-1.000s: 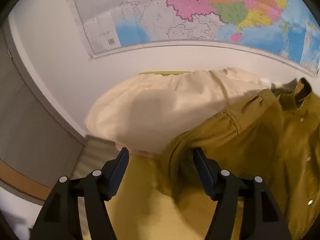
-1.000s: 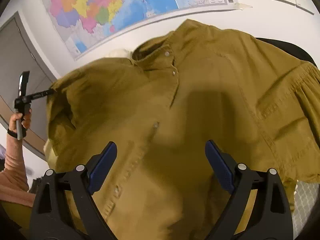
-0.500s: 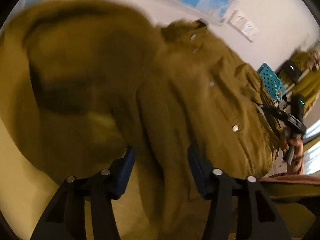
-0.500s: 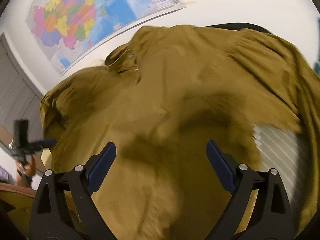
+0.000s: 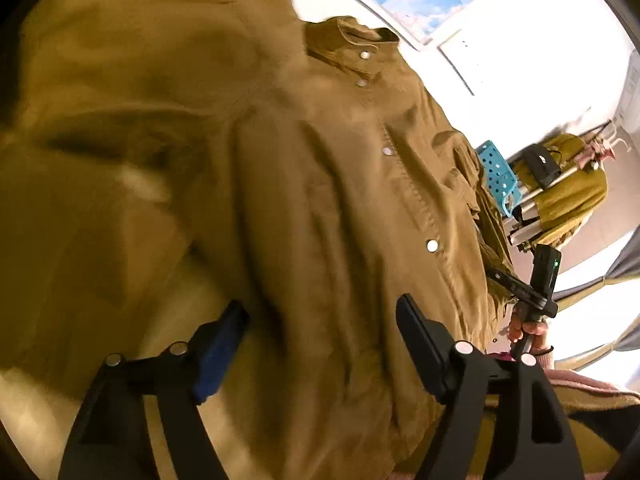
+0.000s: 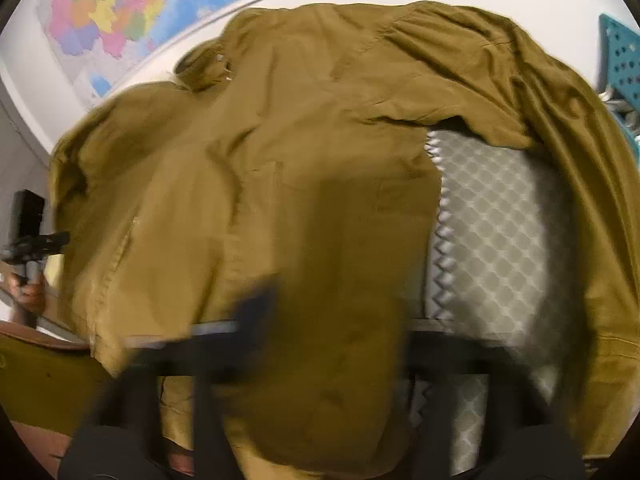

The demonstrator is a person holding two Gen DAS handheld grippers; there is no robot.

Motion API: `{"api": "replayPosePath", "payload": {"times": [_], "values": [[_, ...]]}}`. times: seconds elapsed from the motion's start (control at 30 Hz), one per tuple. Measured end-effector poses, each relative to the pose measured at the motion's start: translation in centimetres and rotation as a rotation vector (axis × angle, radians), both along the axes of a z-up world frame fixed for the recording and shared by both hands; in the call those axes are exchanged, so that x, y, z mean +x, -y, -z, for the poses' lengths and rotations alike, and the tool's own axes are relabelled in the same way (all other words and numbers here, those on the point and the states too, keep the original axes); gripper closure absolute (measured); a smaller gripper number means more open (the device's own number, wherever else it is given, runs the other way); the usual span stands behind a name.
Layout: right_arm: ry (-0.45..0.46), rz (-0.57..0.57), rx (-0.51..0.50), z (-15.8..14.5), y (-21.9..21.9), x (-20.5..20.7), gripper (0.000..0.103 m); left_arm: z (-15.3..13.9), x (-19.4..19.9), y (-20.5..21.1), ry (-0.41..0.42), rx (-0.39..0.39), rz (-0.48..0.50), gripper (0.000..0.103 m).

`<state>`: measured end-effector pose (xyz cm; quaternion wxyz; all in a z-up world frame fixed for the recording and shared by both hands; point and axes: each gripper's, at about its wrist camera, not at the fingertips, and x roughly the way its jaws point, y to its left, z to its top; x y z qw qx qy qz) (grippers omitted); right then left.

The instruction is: Fold large clothes

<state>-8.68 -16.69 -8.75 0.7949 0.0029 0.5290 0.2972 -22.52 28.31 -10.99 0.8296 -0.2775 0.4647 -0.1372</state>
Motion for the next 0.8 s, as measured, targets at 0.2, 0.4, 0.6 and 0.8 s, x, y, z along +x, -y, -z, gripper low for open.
{"api": "replayPosePath", "payload": {"times": [0.2, 0.4, 0.6, 0.8], "values": [[0.071, 0.245, 0.134, -2.4, 6.8, 1.5, 0.101, 0.2, 1.0, -0.4, 0.001, -0.017, -0.049, 0.043], [-0.008, 0.28, 0.071, 1.3, 6.7, 2.2, 0.099, 0.3, 0.7, -1.3, 0.012, -0.071, -0.04, 0.043], [-0.026, 0.275, 0.152, 0.7, 7.7, 2.2, 0.1, -0.6, 0.5, -0.2, 0.045, -0.003, -0.086, 0.098], [-0.004, 0.143, 0.3, -3.3, 5.5, 0.2, 0.1, -7.4, -0.9, -3.2, 0.115, 0.114, -0.213, 0.099]]}}
